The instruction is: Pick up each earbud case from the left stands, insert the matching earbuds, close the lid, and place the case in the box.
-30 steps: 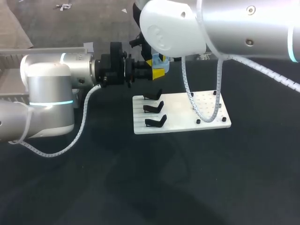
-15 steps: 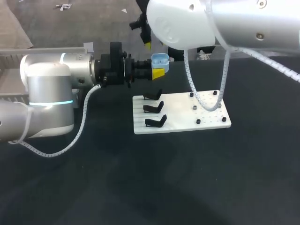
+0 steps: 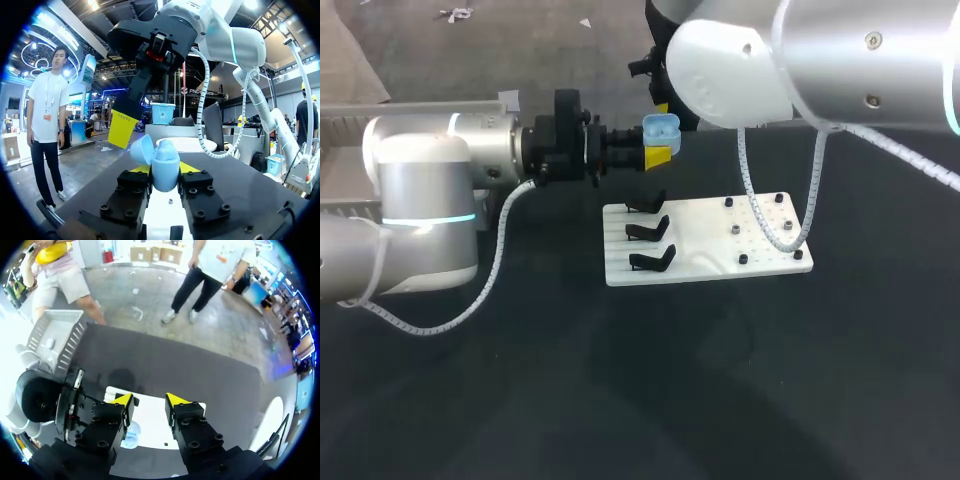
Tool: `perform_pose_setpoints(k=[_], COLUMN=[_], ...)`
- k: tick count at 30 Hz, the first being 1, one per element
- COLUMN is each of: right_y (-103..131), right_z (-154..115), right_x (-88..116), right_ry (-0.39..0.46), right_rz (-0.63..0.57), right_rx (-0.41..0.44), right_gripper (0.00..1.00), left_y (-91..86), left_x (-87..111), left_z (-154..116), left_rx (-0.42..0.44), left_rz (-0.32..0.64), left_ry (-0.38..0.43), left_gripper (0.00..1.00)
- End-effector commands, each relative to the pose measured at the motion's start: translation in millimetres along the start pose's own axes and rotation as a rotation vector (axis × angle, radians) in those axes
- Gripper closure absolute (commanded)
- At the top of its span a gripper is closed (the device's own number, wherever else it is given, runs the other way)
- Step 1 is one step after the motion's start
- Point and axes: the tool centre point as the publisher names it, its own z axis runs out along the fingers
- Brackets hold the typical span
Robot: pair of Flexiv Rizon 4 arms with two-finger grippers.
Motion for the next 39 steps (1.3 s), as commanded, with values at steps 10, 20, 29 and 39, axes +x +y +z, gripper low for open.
perform_pose_setpoints(k=[10,20,29,39], right_y=[9,-10,-19,-11], right_z=[-16,-41,-42,-27], right_x=[30,30,43,60], right_ry=[0.009,-0.127,-0.143,-0.080], right_rz=[0.007,0.129,0.142,0.131], right_rx=[-0.013,-0.014,-0.004,-0.026], right_gripper=[0.58,0.16,0.00,0.00], left_y=[-0.9,11.0,39.6,61.1], left_x=[1.0,-12.2,-57.7,-44.7], left_z=[0,-30,-144,-249], left_rx=[-0.004,-0.080,-0.329,-0.534], left_rz=[0.004,0.038,0.197,0.213], left_ry=[-0.005,-0.021,0.041,0.051], left_gripper=[1.00,1.00,1.00,1.00])
